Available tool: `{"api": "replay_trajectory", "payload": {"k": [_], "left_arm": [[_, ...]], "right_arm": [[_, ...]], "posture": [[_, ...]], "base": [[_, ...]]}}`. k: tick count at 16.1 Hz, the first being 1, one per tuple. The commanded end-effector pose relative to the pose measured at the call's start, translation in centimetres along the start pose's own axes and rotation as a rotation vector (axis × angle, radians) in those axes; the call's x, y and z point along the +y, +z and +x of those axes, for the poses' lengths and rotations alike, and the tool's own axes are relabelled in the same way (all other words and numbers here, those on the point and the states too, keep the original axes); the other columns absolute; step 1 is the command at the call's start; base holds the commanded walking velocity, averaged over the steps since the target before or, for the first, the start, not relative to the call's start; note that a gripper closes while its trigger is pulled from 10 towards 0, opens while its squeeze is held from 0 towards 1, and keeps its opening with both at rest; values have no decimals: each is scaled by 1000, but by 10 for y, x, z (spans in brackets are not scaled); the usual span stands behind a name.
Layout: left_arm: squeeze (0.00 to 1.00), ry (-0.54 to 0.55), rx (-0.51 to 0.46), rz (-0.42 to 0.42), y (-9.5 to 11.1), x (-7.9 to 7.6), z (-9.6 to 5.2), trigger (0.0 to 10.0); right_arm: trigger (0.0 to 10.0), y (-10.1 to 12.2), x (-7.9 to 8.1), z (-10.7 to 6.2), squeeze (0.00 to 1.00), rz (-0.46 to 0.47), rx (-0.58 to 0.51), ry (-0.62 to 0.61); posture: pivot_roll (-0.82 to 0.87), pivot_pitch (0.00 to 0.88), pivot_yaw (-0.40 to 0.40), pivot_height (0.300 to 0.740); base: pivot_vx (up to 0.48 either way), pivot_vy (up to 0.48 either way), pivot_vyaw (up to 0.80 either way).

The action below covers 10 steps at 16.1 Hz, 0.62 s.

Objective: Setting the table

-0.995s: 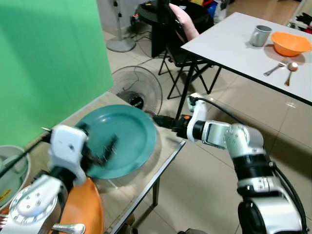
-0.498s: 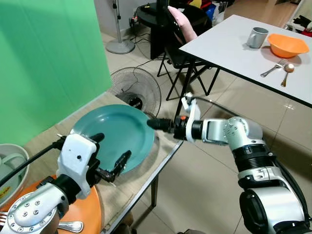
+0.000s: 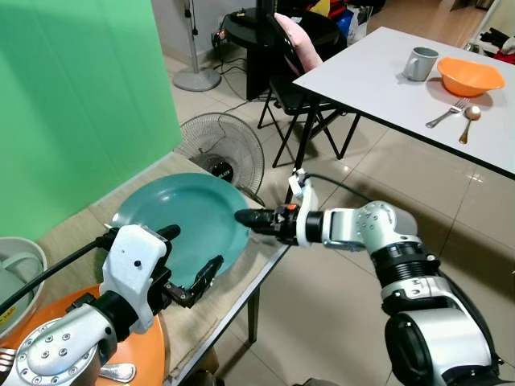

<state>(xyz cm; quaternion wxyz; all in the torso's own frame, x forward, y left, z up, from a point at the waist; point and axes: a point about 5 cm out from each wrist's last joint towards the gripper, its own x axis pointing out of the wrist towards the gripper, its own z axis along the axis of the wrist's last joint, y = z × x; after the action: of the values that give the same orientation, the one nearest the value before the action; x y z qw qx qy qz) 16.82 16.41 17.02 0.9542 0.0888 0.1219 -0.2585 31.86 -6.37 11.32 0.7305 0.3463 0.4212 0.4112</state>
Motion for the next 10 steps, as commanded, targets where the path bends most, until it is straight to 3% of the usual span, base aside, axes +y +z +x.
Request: {"api": "replay_trajectory", "payload": {"k": [1, 4, 6, 8, 10], "left_arm": [[0, -18, 1, 9, 2, -3, -1, 10000], [0, -22, 7, 11, 1, -2, -2, 10000], [0, -28, 13, 11, 1, -3, -3, 10000], [0, -31, 16, 11, 1, -3, -3, 10000], [0, -35, 20, 13, 0, -3, -3, 10000]], "right_arm": [[784, 5, 6, 4, 0, -26, 3, 7], [1137, 3, 9, 15, 0, 6, 0, 42], [3059, 0, 8, 20, 0, 0, 9, 30], [3569, -3, 6, 25, 0, 3, 18, 13], [5412, -8, 3, 30, 0, 9, 25, -3]], "posture": [[22, 20, -23, 740], [28, 26, -22, 740], [29, 28, -21, 740], [30, 31, -20, 740], [31, 33, -19, 740]], "base": [[0, 0, 0], [0, 0, 0], [0, 0, 0], [0, 0, 0], [0, 0, 0]]}}
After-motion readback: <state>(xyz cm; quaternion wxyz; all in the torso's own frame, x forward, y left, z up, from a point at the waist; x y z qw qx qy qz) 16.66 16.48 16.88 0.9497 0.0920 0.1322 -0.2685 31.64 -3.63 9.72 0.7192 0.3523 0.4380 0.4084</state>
